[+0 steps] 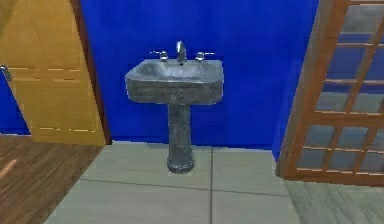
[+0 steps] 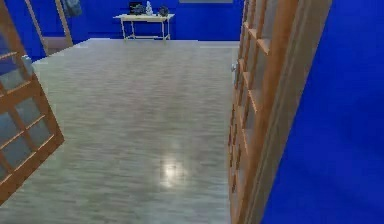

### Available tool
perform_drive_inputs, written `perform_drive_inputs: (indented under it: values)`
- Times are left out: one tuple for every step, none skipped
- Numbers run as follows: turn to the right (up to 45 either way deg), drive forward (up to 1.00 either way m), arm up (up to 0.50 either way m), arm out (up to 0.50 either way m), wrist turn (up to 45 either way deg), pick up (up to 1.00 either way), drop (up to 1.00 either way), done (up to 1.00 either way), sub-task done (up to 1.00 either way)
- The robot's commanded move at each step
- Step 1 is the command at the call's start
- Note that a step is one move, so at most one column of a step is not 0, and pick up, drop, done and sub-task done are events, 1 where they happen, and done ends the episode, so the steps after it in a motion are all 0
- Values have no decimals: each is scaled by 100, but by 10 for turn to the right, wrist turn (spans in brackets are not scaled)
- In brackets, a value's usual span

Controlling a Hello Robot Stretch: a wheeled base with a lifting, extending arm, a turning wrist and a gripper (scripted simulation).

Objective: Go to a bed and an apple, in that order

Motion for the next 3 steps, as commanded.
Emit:
perform_drive_inputs:
  values:
    - [450,0,0,0,0,0,0,0,0]
    - [60,0,0,0,0,0,0,0,0]
    - [0,45,0,0,0,0,0,0,0]
